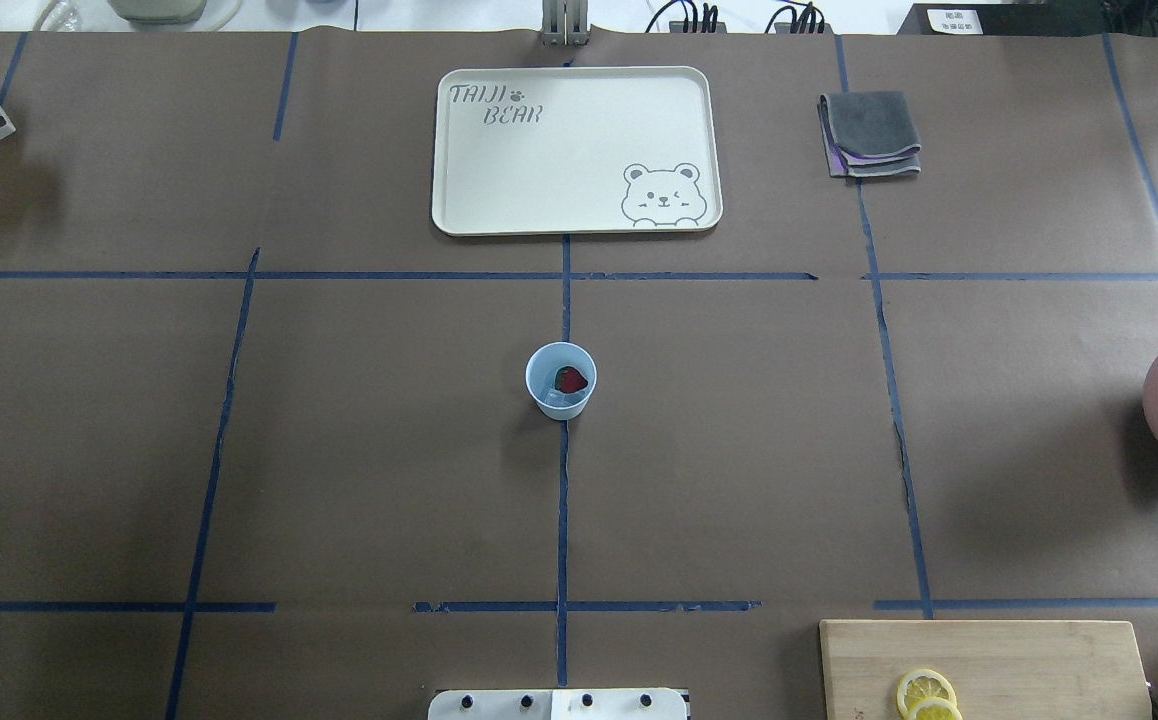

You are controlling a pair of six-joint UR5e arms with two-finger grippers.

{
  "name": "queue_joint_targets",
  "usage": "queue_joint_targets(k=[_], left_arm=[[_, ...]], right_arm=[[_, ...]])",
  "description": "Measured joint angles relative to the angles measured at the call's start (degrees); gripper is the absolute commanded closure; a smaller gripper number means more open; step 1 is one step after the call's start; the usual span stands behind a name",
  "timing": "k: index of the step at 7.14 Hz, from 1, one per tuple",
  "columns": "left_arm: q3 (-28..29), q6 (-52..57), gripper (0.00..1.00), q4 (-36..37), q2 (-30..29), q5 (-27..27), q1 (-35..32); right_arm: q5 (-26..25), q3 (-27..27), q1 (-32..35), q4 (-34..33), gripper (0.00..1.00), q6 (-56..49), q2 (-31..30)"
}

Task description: Mash ice and strawberries in cup

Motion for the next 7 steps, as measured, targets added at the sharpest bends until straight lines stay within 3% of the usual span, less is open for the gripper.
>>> queue_joint_targets(k=[5,7], left_arm=[[-0.48,-5.33,0.0,-1.42,1.21,-2.43,0.13],[-0.63,-5.15,0.0,-8.86,5.17,-2.66,0.34]], right_arm=[[2.13,-0.09,0.86,-1.14,0.01,-0.32,0.12],[2.16,-0.04,0.86,-0.93,0.01,-0.21,-0.03]])
